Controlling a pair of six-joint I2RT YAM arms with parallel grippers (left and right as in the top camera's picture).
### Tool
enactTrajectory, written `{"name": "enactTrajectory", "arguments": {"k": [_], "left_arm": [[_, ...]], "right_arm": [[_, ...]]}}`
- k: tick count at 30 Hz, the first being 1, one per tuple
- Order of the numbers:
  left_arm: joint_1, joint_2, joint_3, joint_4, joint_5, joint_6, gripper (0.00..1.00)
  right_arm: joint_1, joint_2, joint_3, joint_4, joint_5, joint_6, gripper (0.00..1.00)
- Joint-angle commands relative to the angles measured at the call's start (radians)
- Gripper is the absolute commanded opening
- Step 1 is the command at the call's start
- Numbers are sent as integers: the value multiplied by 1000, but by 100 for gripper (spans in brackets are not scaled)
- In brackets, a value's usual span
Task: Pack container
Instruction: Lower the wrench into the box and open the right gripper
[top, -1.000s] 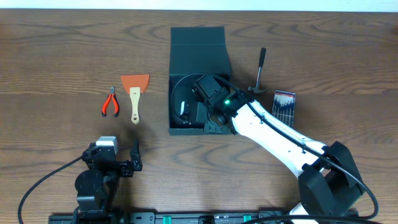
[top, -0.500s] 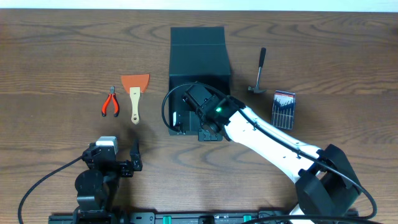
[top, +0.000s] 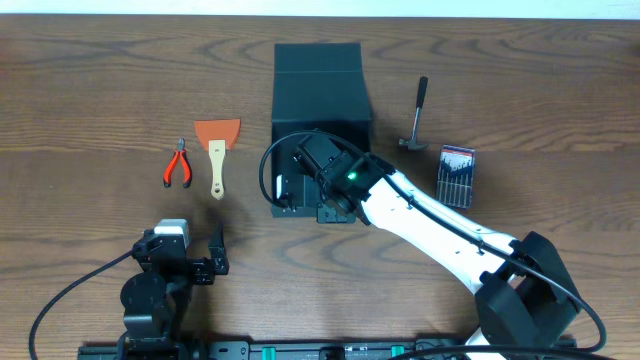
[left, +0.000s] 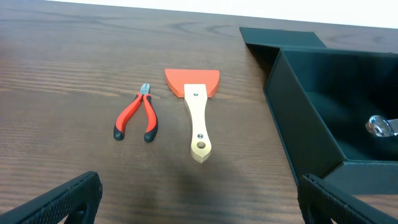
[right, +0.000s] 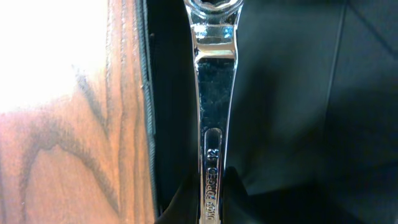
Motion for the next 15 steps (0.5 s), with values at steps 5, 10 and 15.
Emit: {"name": "enactTrajectory", "arguments": {"k": [5, 10, 15], "left_arm": [[6, -5, -21, 0, -5, -1, 99], [6, -5, -21, 0, -5, -1, 98], [6, -5, -21, 0, -5, -1, 99]], "right_arm": [[6, 2, 4, 8, 3, 0, 1], [6, 2, 4, 23, 39, 41, 47], [6, -3, 5, 58, 200, 222, 99]]}}
